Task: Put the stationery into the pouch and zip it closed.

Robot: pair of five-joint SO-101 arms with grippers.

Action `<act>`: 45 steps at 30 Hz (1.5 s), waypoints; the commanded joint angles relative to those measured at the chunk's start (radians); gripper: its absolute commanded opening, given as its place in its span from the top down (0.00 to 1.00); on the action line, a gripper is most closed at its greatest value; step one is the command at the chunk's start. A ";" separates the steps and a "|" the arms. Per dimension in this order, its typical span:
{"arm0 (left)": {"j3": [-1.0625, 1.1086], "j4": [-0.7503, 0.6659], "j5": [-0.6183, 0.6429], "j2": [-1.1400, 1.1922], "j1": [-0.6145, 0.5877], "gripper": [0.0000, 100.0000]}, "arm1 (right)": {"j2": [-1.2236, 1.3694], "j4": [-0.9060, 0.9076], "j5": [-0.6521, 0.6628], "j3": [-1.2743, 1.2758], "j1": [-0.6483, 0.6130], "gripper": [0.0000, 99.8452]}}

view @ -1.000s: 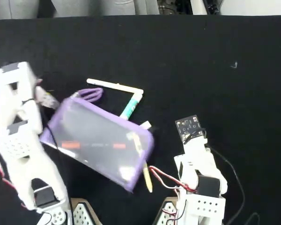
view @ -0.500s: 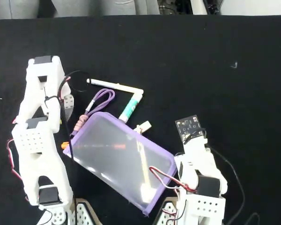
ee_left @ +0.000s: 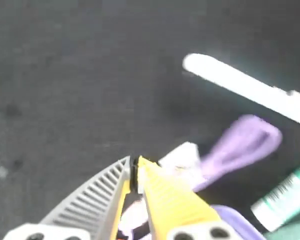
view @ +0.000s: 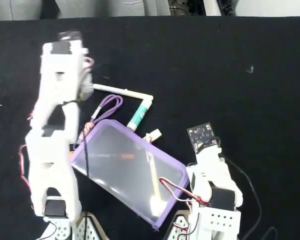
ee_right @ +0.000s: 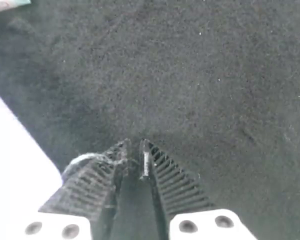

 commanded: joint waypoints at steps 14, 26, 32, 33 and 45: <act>-0.107 -0.014 -0.160 0.078 0.145 0.69 | -0.088 0.005 0.000 -0.004 0.008 0.95; -0.134 -0.032 -0.341 0.110 0.119 0.74 | -0.088 0.005 0.000 -0.004 0.008 0.95; -0.143 -0.118 -0.411 0.245 0.093 0.79 | -0.088 0.005 0.000 -0.004 0.008 0.95; -0.145 -0.118 -0.427 0.265 0.097 0.81 | -0.088 0.005 0.000 -0.004 0.008 0.95; -0.432 0.015 -0.451 0.207 0.101 0.97 | -0.088 0.005 0.000 -0.004 0.008 0.95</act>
